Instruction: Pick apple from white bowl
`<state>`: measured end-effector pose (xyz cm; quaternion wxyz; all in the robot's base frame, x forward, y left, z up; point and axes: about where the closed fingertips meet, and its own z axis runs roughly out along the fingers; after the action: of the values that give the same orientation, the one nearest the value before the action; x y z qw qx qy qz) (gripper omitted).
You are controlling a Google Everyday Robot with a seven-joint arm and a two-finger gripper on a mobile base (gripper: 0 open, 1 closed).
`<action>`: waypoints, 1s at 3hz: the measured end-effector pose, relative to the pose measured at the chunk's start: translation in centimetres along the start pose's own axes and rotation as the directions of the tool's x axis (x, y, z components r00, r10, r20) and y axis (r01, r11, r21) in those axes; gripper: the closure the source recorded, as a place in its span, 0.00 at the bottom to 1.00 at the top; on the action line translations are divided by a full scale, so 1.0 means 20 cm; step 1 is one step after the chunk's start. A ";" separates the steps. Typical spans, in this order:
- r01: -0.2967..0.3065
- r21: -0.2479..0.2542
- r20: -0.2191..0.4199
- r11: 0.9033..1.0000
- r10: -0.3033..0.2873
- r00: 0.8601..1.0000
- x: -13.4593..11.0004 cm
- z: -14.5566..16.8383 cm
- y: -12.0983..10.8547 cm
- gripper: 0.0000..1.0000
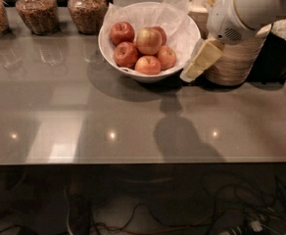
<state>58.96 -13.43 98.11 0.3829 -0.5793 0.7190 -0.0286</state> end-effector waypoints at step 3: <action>-0.027 0.046 0.048 0.999 0.025 0.999 -0.04 0.15 -0.17 0.00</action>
Offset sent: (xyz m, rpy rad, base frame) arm 0.0371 0.0075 -0.0017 0.0264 -0.0176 -0.0037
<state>63.63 -12.63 98.03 0.4136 -0.5616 0.7162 -0.0264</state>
